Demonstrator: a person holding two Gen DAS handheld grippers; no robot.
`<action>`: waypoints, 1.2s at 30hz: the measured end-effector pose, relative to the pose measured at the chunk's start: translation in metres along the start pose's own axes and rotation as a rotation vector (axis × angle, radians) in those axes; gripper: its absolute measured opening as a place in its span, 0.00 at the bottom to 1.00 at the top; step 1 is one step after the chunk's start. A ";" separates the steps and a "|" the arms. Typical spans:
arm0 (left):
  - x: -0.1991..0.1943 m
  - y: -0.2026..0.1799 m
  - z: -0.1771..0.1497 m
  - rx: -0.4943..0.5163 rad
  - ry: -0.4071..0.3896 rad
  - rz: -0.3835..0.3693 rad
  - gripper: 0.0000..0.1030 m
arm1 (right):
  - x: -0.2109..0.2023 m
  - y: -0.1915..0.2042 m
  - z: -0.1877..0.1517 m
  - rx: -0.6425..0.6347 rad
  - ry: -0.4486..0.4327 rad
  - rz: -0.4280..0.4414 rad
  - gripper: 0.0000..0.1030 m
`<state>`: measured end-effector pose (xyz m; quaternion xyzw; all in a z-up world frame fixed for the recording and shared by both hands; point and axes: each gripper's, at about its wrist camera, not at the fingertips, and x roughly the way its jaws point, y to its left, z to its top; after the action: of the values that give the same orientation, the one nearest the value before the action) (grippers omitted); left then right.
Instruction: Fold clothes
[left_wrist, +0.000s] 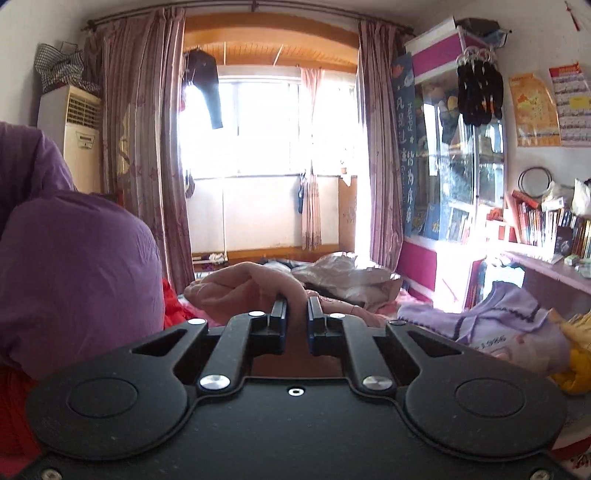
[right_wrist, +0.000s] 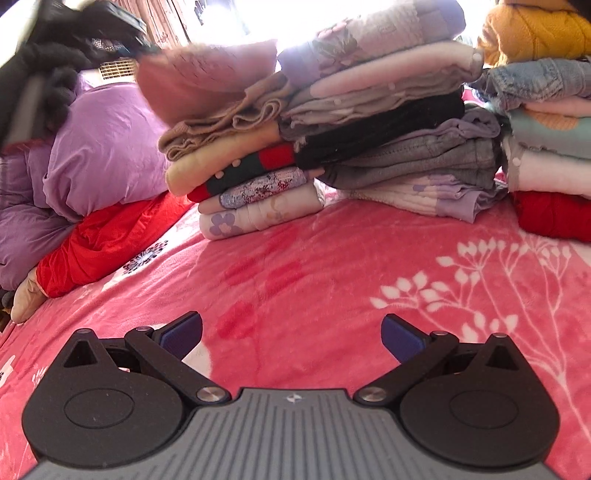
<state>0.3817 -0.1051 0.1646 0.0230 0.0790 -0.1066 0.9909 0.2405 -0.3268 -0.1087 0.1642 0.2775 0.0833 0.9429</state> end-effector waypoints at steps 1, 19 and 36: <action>-0.011 0.000 0.005 0.029 -0.013 0.004 0.07 | -0.002 -0.001 0.001 0.001 -0.004 -0.003 0.99; -0.103 0.039 -0.114 0.221 0.292 0.001 0.07 | -0.020 0.005 0.002 0.090 -0.004 0.135 0.99; -0.268 0.066 -0.319 0.145 0.712 -0.115 0.08 | -0.008 0.052 -0.012 0.065 0.066 0.408 0.85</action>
<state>0.0889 0.0345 -0.1047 0.1244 0.4122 -0.1529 0.8895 0.2241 -0.2771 -0.0954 0.2447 0.2720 0.2686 0.8911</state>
